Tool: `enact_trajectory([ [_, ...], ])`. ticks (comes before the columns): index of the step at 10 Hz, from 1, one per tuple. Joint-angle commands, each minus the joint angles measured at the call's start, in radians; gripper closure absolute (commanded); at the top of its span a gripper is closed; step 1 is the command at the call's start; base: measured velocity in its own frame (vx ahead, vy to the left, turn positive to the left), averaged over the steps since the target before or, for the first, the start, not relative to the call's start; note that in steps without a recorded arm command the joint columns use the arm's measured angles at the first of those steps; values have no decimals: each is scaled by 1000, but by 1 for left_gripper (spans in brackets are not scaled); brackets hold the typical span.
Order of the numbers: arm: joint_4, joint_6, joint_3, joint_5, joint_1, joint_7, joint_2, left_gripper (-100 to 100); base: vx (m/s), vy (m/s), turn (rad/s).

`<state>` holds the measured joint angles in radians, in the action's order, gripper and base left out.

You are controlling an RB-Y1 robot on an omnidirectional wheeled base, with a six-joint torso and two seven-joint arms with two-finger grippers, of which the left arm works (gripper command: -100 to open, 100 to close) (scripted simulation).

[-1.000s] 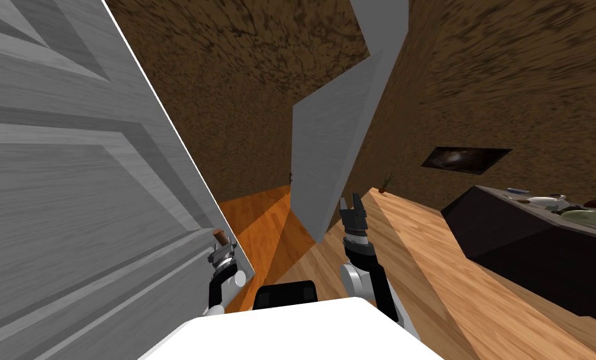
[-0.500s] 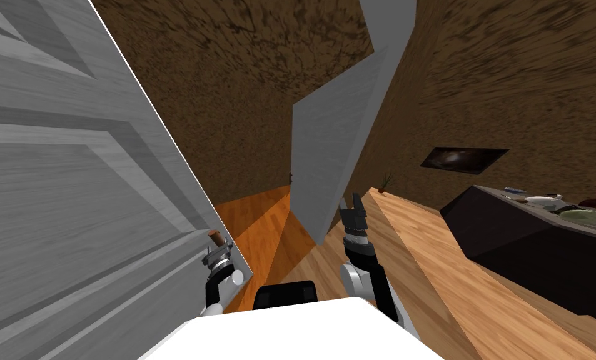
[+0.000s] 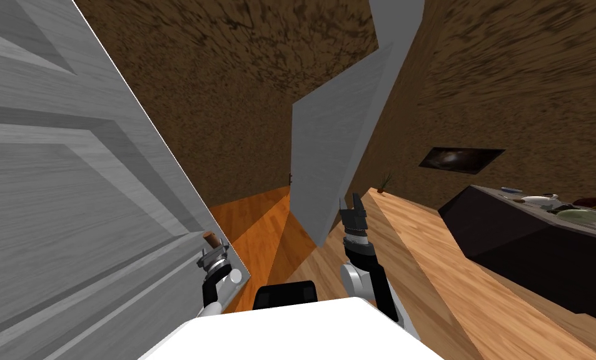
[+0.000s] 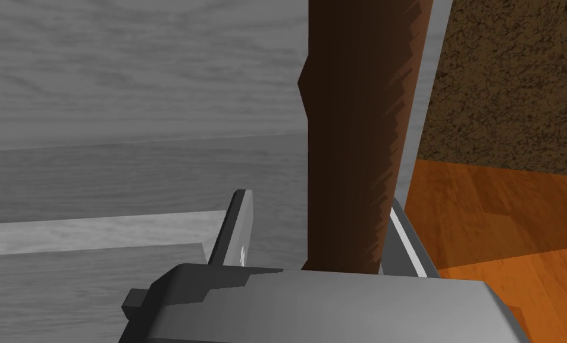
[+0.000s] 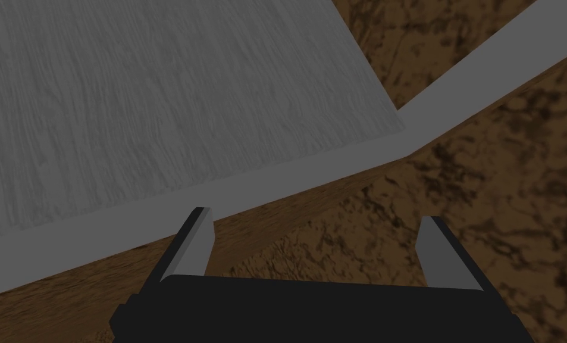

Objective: Push the door open

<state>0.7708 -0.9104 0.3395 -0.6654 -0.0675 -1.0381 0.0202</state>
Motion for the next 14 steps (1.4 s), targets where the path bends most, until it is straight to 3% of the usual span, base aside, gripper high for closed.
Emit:
enact_trajectory([
  [1,8,-12,44,1,3,-3,10,100,84,33,-47],
  [2,5,-13,65,3,-1,-3,8,100,101,39,-28],
  [3,5,-13,65,3,-1,-3,8,100,71,29,9],
  [6,-4,-15,126,9,-13,-2,-3,100,75,31,-40],
  [7,-4,-15,126,9,-13,-2,-3,100,68,23,3],
  [9,-9,-17,164,13,-21,-2,-12,100,62,24,-33],
  [11,-9,-17,164,13,-21,-2,-12,100,38,22,7],
  [14,-16,-19,215,18,-31,-1,-26,100,61,21,-20],
])
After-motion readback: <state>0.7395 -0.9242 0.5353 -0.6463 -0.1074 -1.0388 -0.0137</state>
